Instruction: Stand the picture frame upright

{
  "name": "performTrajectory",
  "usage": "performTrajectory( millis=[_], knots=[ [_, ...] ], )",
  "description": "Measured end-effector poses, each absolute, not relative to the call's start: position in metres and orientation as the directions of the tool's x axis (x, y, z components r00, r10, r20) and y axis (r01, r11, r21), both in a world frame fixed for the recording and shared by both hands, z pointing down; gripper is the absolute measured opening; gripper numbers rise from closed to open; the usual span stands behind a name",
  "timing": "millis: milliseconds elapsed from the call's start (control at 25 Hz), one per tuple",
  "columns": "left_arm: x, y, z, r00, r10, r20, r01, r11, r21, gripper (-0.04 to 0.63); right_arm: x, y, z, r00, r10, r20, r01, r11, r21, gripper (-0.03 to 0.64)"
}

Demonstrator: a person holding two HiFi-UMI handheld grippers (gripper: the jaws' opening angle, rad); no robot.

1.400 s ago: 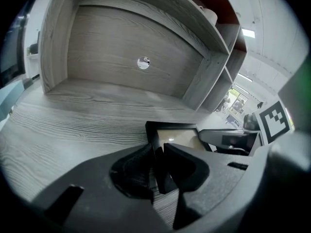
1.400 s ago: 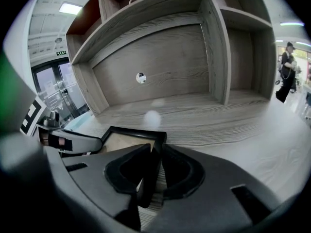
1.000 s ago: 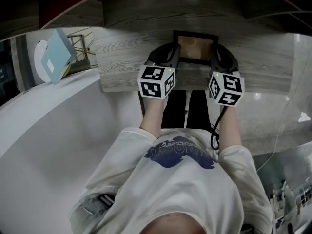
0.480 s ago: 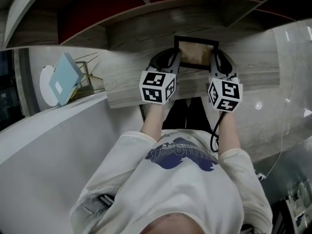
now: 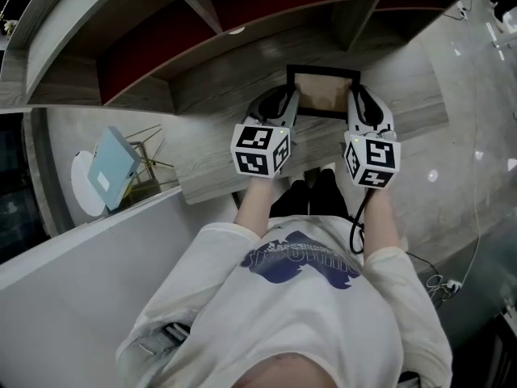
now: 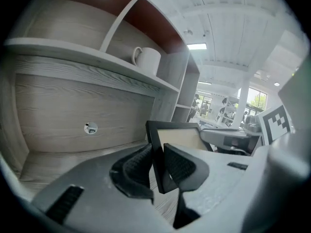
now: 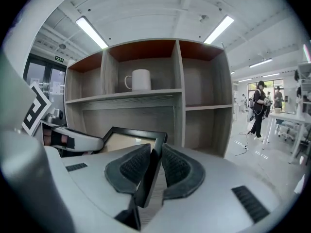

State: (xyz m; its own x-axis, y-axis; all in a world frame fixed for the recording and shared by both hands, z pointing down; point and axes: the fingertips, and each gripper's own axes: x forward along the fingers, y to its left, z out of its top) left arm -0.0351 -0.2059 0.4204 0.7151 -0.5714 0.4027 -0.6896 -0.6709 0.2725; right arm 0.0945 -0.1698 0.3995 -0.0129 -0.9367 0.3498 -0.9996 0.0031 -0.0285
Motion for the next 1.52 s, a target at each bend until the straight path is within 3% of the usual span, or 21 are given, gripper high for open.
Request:
performTrajectory(
  millis=[440, 1160, 1520],
  knots=[
    [0.01, -0.192, 0.399, 0.719, -0.582, 0.379, -0.684, -0.689, 0.238, 0.08, 0.139, -0.153, 0.38, -0.021, -0.954, 0.301, -1.0, 0.014, -0.025, 0.072],
    [0.117, -0.178, 0.409, 0.562, -0.724, 0.401, -0.826, -0.513, 0.232, 0.08, 0.252, -0.17, 0.389, -0.272, -0.909, 0.316, -0.962, 0.265, -0.063, 0.072],
    [0.124, -0.174, 0.422, 0.5, -0.763, 0.409, -0.866, -0.44, 0.239, 0.081, 0.258, -0.178, 0.402, -0.357, -0.876, 0.324, -0.933, 0.354, -0.072, 0.071]
  ],
)
